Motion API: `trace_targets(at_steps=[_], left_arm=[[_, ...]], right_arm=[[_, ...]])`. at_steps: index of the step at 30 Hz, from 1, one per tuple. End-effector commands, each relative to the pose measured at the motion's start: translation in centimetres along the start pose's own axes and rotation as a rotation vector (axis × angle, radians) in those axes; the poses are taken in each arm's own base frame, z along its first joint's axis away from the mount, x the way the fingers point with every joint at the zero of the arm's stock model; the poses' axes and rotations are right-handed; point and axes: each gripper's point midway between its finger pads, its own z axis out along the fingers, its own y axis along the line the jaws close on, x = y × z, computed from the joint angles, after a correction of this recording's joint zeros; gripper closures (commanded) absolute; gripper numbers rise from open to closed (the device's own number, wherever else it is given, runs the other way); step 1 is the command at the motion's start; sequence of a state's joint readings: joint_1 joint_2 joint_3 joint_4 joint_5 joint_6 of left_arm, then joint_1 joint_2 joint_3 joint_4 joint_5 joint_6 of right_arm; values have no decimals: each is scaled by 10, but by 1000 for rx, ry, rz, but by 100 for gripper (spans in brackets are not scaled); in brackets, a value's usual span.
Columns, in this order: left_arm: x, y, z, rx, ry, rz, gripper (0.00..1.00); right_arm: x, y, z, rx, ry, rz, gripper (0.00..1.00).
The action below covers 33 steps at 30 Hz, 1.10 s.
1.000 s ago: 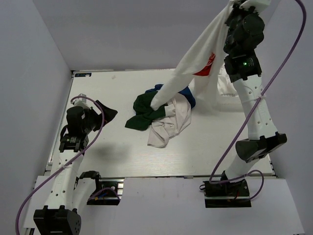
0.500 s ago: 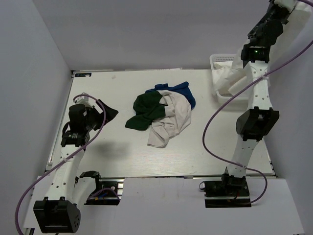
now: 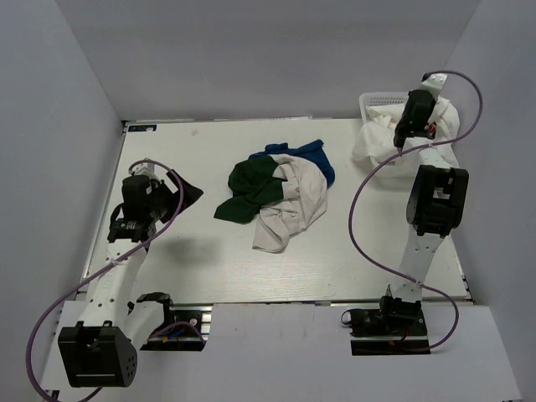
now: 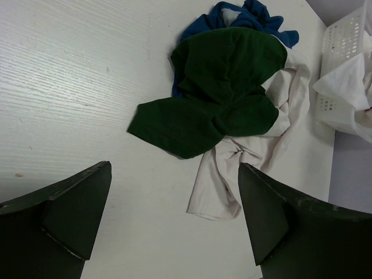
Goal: Fold and stack the t-shirts
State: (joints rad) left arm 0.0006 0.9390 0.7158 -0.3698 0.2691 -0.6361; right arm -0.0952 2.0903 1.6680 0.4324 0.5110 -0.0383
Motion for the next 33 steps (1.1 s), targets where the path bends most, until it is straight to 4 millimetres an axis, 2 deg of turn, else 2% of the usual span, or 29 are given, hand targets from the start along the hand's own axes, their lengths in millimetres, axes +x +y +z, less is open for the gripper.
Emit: trace_targets(at_steps=[1,2,3,4,5,7,8,10,11,12,14,15,16,19,20,23,25,26,28,29,30,32,33], left_arm=[[-11,-9,-2,20,-26,21,1],[-10,-8,0,15,-19,19,1],[-10,-8,0,15,-19,19,1],[-10,-8,0,15,-19,19,1],[-10,-8,0,15,-19,19,1],[-8,-6,0,9,-11,16,1],[-8,-6,0,9,-11,16,1],[-9,-9,0,21,-12,18,1],[-4,-8,0,26,2,16,1],[-6,-12,0,44,-1,20,1],[-5,-11,2,46,-4,21,1],[-4,-12,1,54,3,21,1],[-3,-13,1,63,9,30,1],[-2,-19,-1,97,9,37,1],[-2,-19,-1,97,9,37,1],[-4,-22,-4,107,-6,43,1],[-5,-21,-4,100,-11,43,1],[-6,-22,-6,106,-19,46,1],[-8,-21,-6,96,-27,45,1],[-6,-18,-6,82,-23,41,1],[-6,-18,-6,82,-23,41,1],[-5,-15,-6,69,-20,38,1],[-6,-14,-5,61,-25,38,1]], right_arm=[[28,12,2,-35,90,105,100],[66,18,-1,-50,222,77,100],[74,20,3,-48,255,87,100],[104,19,-8,-58,383,51,100],[112,22,-5,-77,422,64,98],[108,31,-11,-154,483,32,80],[113,31,-17,-182,518,-27,67],[104,35,-28,-240,544,-75,13],[93,34,-33,-262,534,-104,10],[79,38,-39,-303,521,-92,10],[71,32,-55,-308,547,-95,10],[76,30,-62,-320,573,-92,10],[65,30,-73,-337,574,-85,10],[71,35,-94,-403,629,-68,10],[83,35,-99,-406,659,-66,10],[98,33,-102,-398,707,-53,12],[112,35,-104,-401,746,-56,17],[128,37,-103,-403,782,-64,23],[130,42,-100,-404,796,-53,30],[144,42,-96,-385,821,-44,35],[141,42,-90,-369,808,-34,39],[157,40,-85,-345,842,-14,45],[154,42,-83,-347,837,-5,54]])
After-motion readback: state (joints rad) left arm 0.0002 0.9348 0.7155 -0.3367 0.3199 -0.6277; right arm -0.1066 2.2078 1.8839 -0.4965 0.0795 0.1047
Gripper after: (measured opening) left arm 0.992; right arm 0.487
